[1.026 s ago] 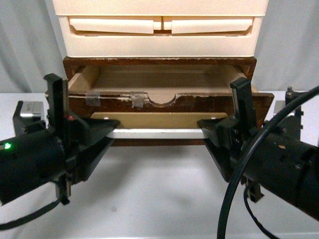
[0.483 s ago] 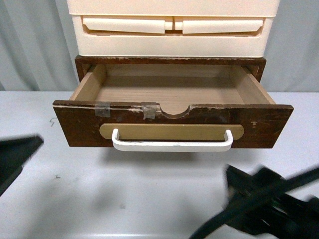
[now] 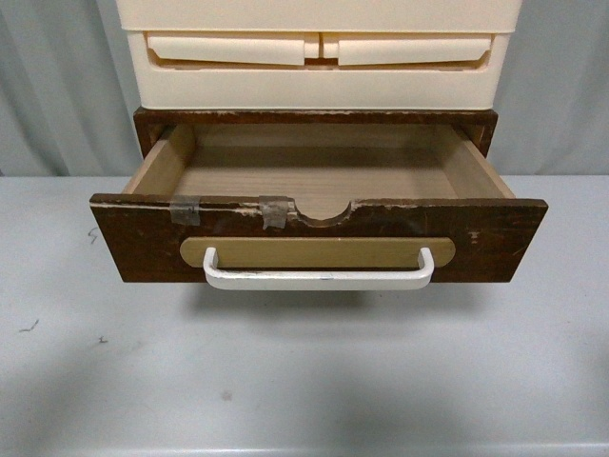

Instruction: Open drawer

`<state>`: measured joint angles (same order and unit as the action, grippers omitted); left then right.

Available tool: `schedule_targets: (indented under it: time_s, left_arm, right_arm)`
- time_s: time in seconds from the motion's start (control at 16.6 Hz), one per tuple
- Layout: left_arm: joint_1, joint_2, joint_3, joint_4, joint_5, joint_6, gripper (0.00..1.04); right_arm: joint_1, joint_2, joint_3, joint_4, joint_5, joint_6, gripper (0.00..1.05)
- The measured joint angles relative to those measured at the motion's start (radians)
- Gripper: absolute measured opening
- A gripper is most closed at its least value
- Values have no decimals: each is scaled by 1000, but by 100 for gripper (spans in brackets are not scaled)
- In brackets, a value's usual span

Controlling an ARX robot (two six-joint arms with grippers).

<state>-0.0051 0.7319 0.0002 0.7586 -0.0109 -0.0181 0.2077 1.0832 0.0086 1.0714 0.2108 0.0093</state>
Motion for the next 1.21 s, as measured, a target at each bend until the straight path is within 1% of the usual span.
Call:
schedule_targets:
  time_s: [0.12, 0.24, 0.3, 0.36, 0.42, 0.48, 0.54, 0.6, 0.66, 0.78, 1.15, 1.21]
  left_arm:
    - [10, -31, 0, -34, -7, 0, 2]
    - [4, -157, 7, -166, 8, 0, 2]
    - [4, -230, 7, -267, 11, 0, 2]
    - [4, -282, 7, -304, 11, 0, 2]
    - [4, -319, 7, -343, 10, 0, 2]
    - [4, -342, 7, -375, 11, 0, 2]
    - [4, -367, 7, -400, 11, 0, 2]
    - [4, -404, 7, -425, 11, 0, 2]
    - [4, -432, 7, -458, 11, 0, 2]
    - [4, -475, 7, -503, 11, 0, 2]
    - [4, -571, 8, -606, 11, 0, 2]
    - [5, -662, 9, -746, 13, 1, 2]
  right_arm:
    - [-12, -40, 0, -34, -10, -1, 2]
    - [-49, -188, -1, -173, -51, -3, 2]
    - [-68, -263, -1, -237, -67, -3, 2]
    - [-83, -328, 0, -303, -80, -3, 2]
    - [-97, -417, 2, -426, -94, -3, 2]
    - [-119, -492, 2, -488, -129, -3, 2]
    - [-188, -554, 2, -541, -192, -4, 2]
    - [-216, -589, 2, -579, -193, -3, 2]
    - [-208, -637, 2, -631, -208, -3, 2]
    - [-208, -705, 2, -691, -208, -3, 2]
    - [-208, -837, 2, -824, -208, -3, 2]
    - [-208, -855, 2, -842, -208, -3, 2]
